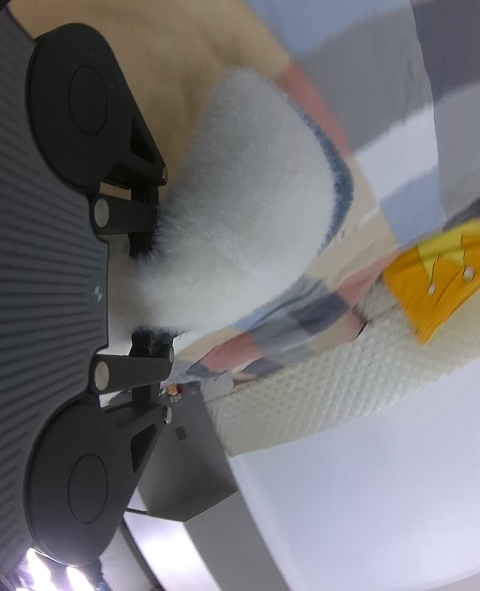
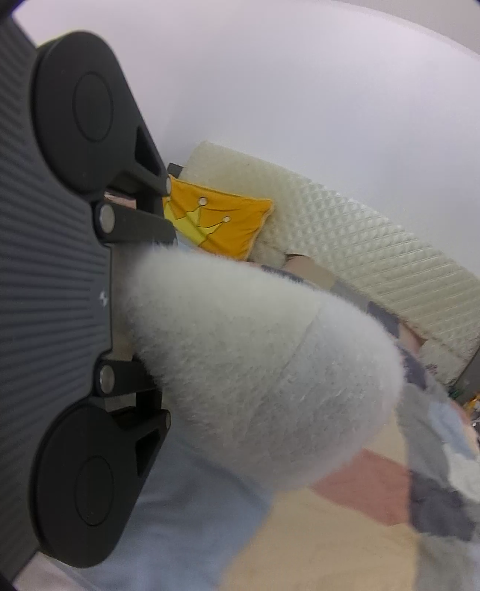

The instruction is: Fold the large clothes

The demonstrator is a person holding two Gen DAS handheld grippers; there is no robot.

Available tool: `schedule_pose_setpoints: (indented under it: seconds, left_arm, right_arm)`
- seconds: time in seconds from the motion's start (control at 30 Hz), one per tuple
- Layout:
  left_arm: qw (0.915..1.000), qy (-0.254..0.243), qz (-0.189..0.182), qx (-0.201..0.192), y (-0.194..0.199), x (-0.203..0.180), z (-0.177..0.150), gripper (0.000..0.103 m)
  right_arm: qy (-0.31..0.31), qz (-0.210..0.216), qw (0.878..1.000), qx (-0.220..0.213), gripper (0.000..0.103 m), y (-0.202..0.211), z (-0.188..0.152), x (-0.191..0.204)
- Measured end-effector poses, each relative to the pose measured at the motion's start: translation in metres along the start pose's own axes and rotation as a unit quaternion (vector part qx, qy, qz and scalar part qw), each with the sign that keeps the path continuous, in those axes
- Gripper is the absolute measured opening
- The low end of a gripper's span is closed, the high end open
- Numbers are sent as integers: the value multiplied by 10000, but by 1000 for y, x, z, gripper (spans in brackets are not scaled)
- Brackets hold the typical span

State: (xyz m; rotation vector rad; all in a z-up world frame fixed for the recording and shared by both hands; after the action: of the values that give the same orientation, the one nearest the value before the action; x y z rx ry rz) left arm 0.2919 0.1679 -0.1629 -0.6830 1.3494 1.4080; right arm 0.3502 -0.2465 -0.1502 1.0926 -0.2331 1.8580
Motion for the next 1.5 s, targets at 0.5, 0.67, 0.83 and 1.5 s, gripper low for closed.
schedule_pose_setpoints:
  seconds: [0.5, 0.67, 0.83, 1.5]
  left_arm:
    - [9913, -890, 353, 905, -234, -116, -17, 32]
    - [9892, -954, 404, 1036, -318, -122, -21, 32]
    - [9861, -1055, 283, 1249, -394, -130, -17, 32]
    - [9729, -1475, 214, 1766, -420, -57, -36, 33]
  right_arm:
    - [-362, -490, 9981, 15, 32, -89, 140, -89]
    - [-424, -697, 9967, -36, 32, -141, 174, -127]
    - [-367, -839, 9957, -166, 32, -182, 207, -152]
    - [-493, -891, 9948, 25, 32, -180, 157, -220]
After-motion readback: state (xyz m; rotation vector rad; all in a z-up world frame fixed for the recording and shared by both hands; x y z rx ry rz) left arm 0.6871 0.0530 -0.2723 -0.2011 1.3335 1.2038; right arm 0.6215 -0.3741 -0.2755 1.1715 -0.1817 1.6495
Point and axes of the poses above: each gripper's, at about its wrist camera, not at the fingertips, and y roughly against the way its jaws point, x to its left, z to its top, the point moved 4 cm from there along -y, roughly the way its jaws point, and after that the axes turned 12 degrees about y, right-handed, at the moved point
